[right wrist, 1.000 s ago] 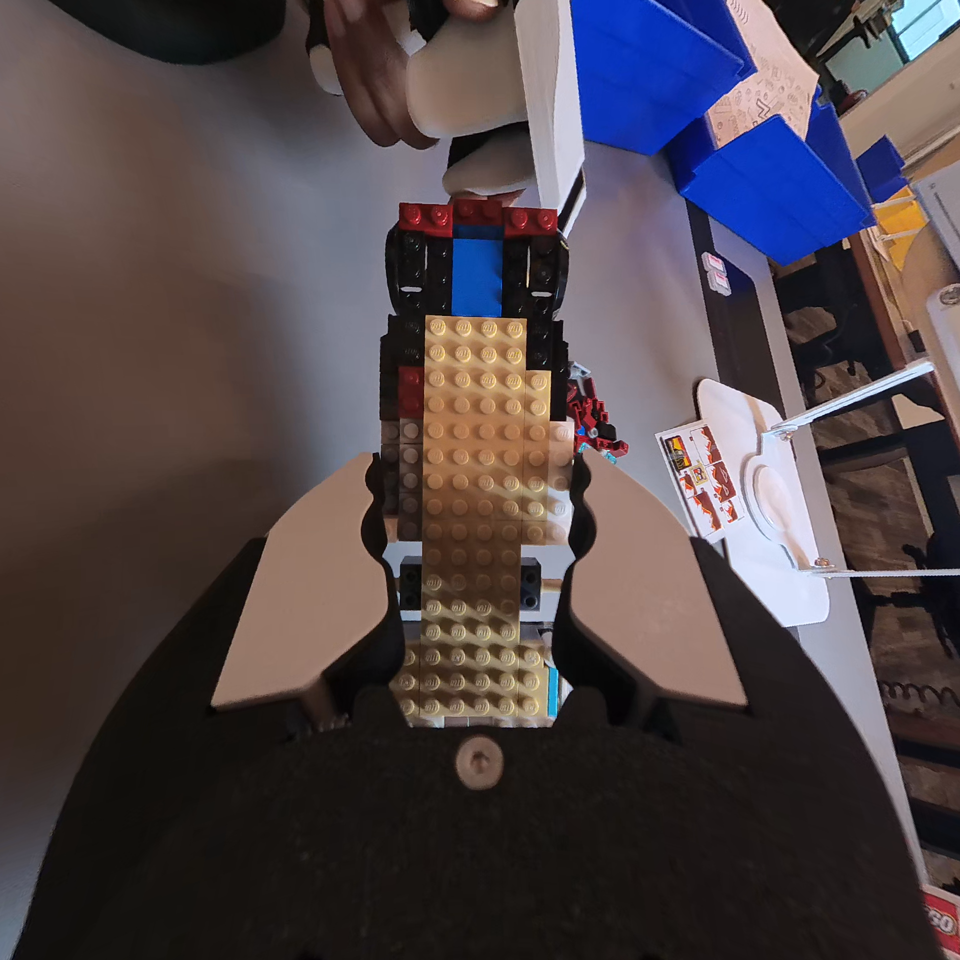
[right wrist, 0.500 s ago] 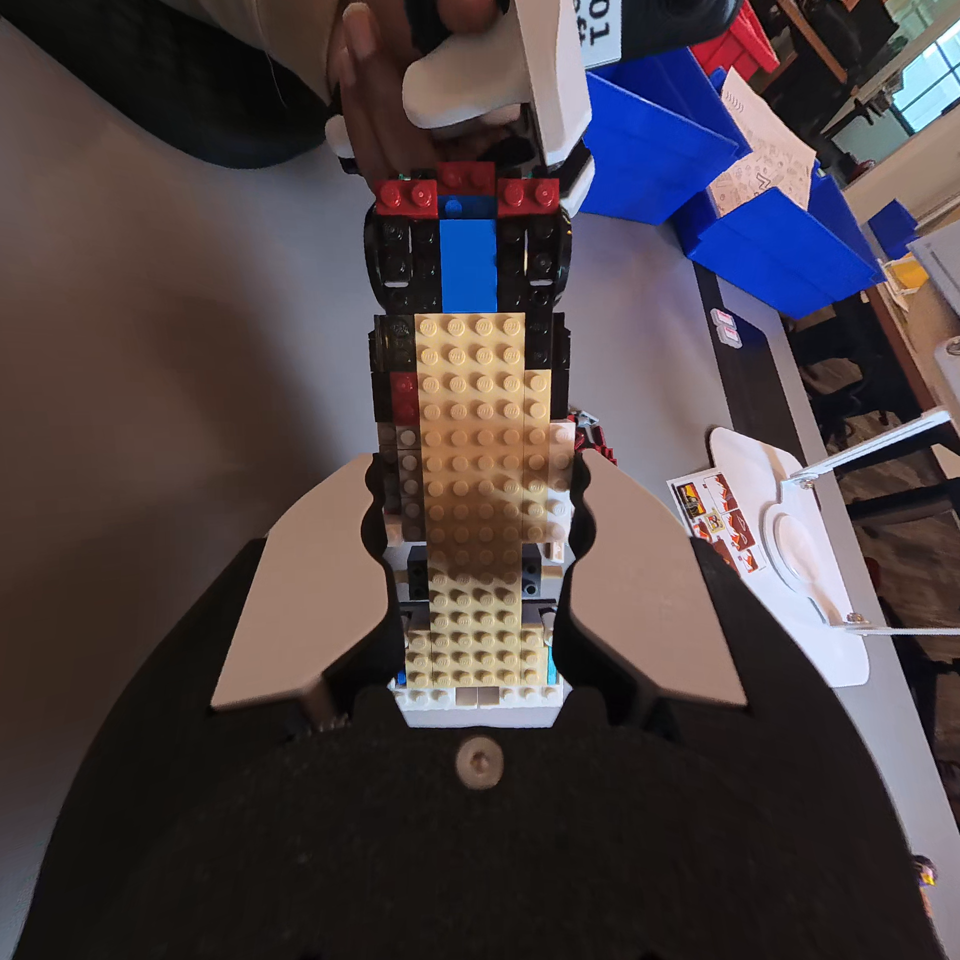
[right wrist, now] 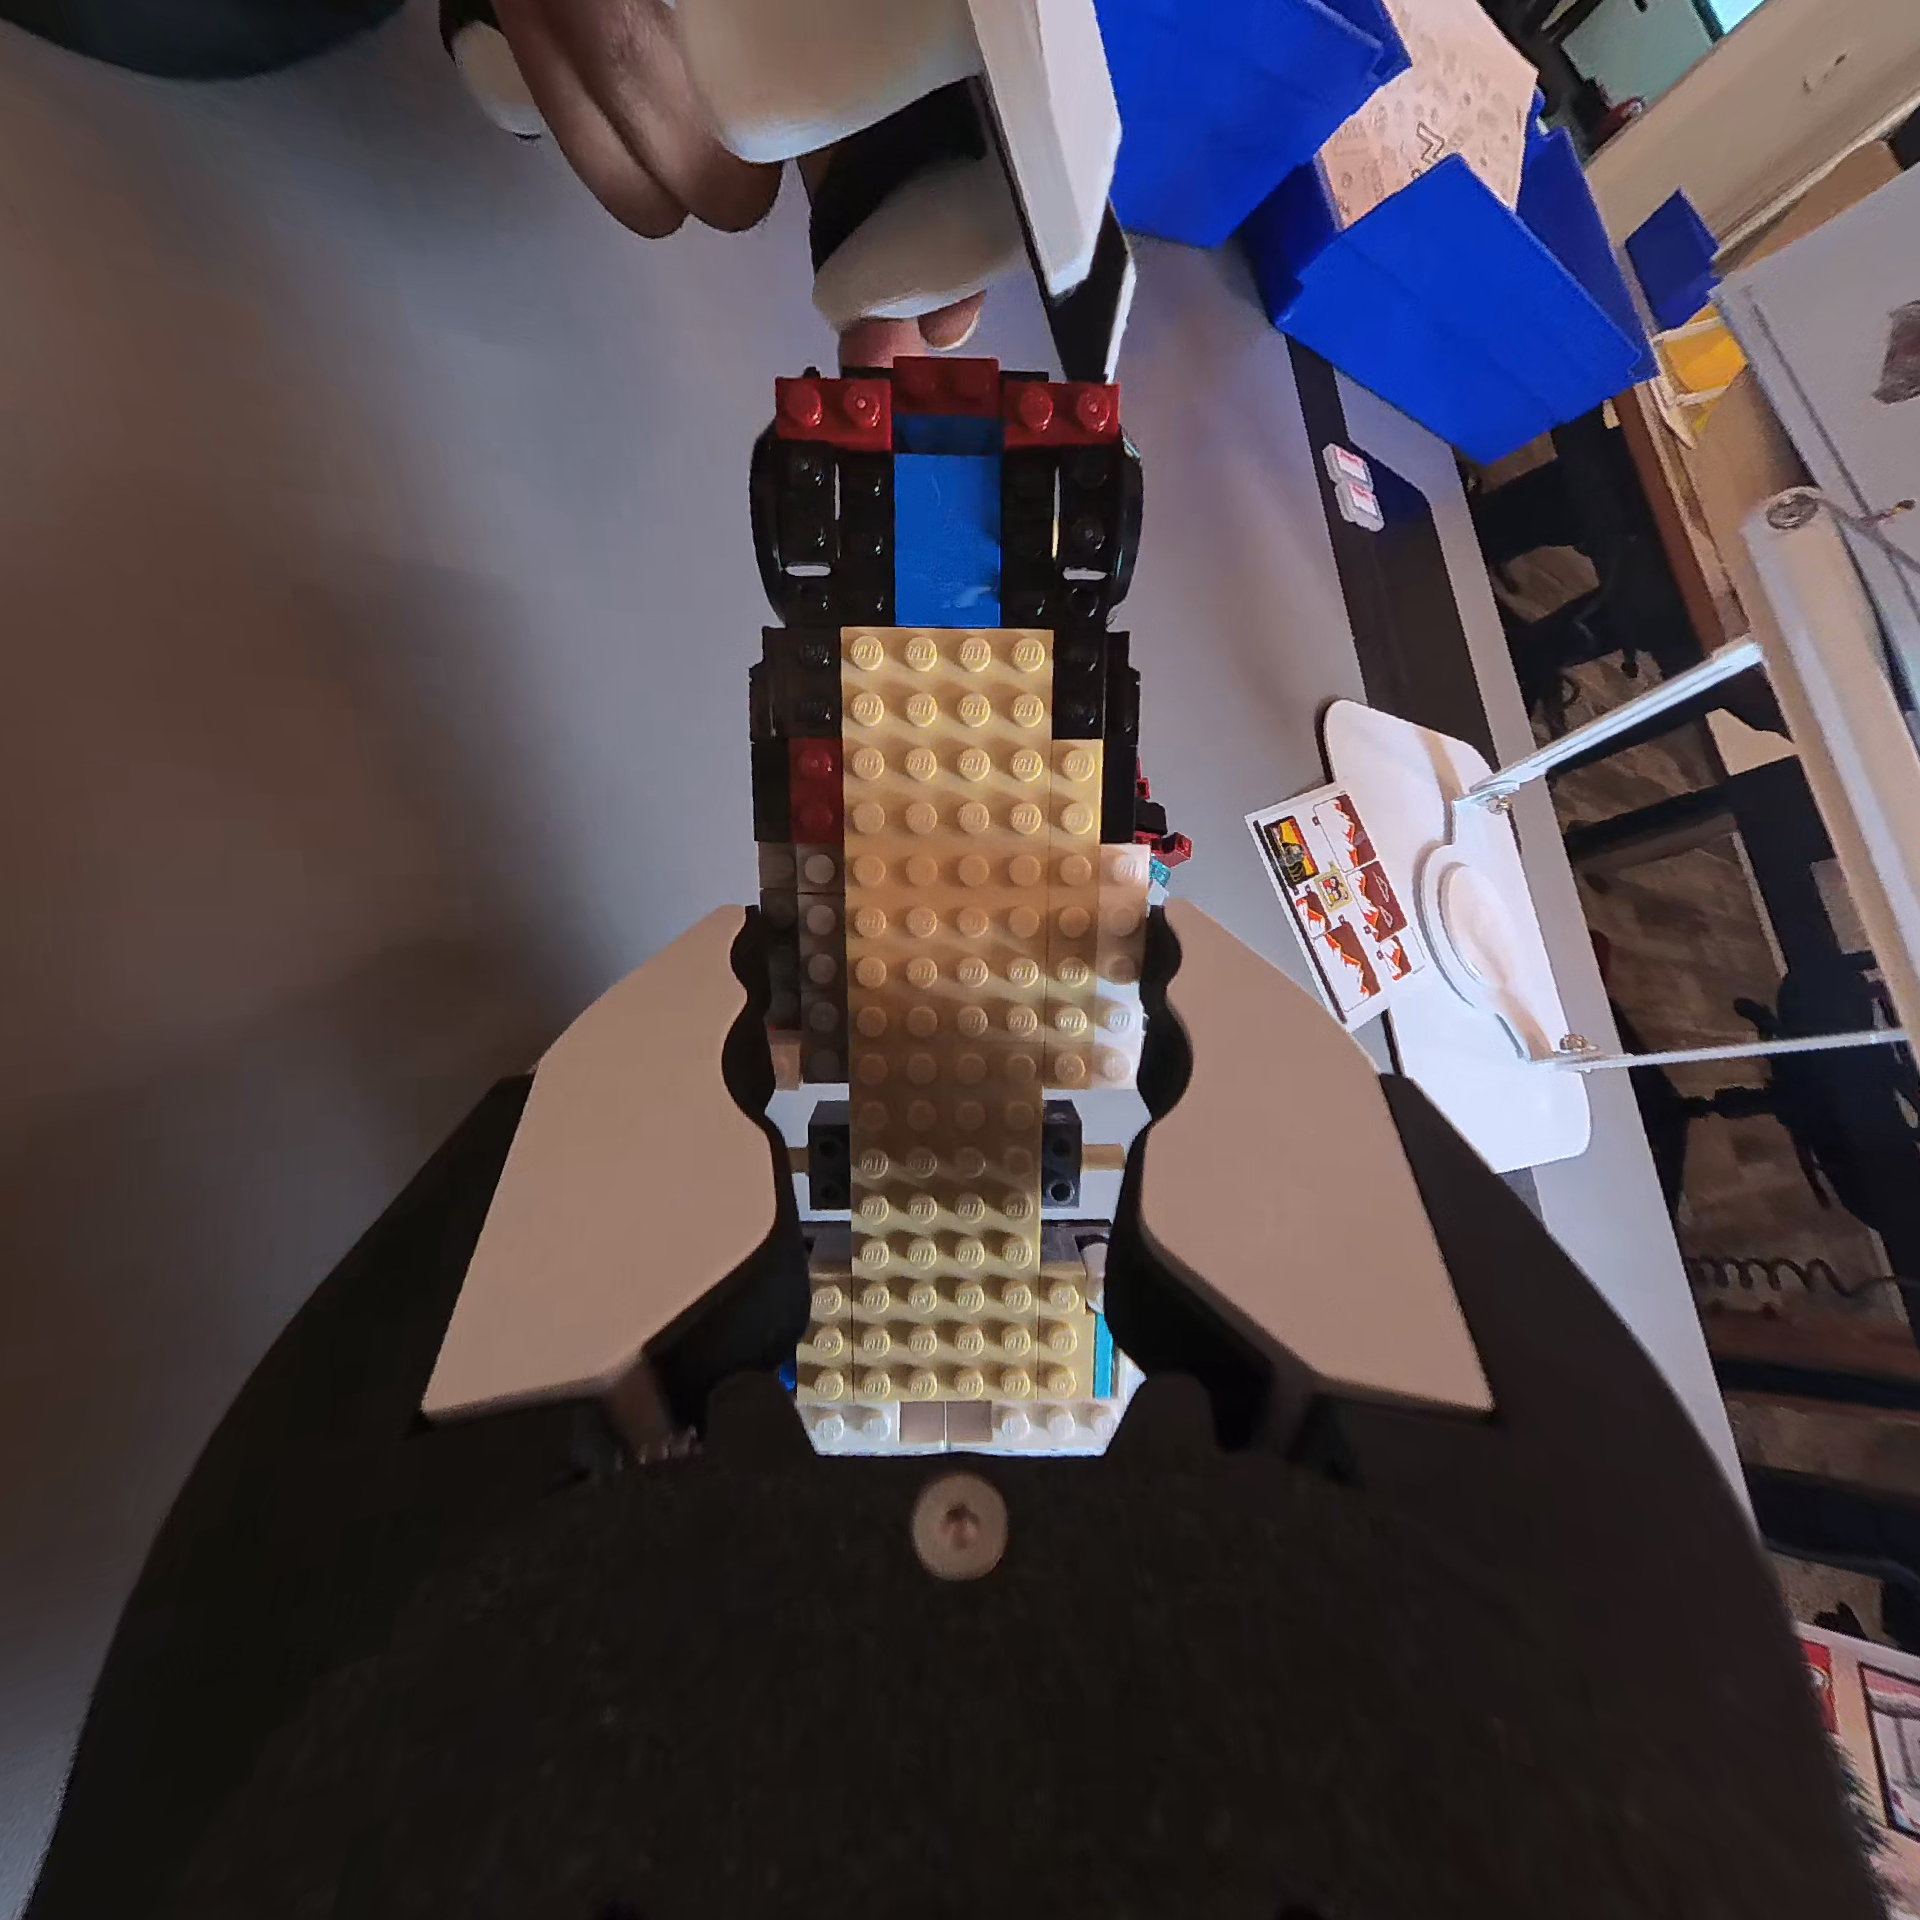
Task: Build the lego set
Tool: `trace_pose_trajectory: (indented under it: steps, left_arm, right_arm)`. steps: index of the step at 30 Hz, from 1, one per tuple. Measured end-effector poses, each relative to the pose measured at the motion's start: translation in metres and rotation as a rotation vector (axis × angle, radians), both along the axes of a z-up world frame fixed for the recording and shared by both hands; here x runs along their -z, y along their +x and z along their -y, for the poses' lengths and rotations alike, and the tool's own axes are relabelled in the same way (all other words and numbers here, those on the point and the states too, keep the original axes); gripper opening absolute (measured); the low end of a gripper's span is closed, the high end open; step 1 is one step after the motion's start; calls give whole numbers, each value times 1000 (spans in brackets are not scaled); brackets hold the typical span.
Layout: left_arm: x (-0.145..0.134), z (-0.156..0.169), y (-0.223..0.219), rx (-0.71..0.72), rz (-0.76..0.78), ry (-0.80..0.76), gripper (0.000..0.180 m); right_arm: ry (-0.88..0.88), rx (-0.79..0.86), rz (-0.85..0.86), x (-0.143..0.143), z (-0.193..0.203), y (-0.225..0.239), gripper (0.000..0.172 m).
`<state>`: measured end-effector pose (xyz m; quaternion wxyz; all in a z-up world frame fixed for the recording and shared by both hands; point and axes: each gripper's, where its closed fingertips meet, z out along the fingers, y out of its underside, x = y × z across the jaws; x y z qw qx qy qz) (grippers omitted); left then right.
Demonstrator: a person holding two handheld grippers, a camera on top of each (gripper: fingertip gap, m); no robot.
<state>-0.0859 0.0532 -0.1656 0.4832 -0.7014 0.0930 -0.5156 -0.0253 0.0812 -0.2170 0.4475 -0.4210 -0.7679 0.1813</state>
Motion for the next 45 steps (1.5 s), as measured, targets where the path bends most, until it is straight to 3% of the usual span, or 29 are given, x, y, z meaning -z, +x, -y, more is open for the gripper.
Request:
trace_pose_trajectory:
  steps: [8, 24, 45]
  left_arm:
    - [1, 0, 1, 13, 36, -24, 9]
    - [-39, 28, 10, 315, 463, -20, 10]
    - [-21, 5, 0, 20, 107, 34, 12]
  right_arm:
    - [23, -36, -1, -1, 4, -9, 69]
    - [30, -114, -128, -28, 22, -11, 69]
    - [147, -5, -81, -22, 2, -7, 69]
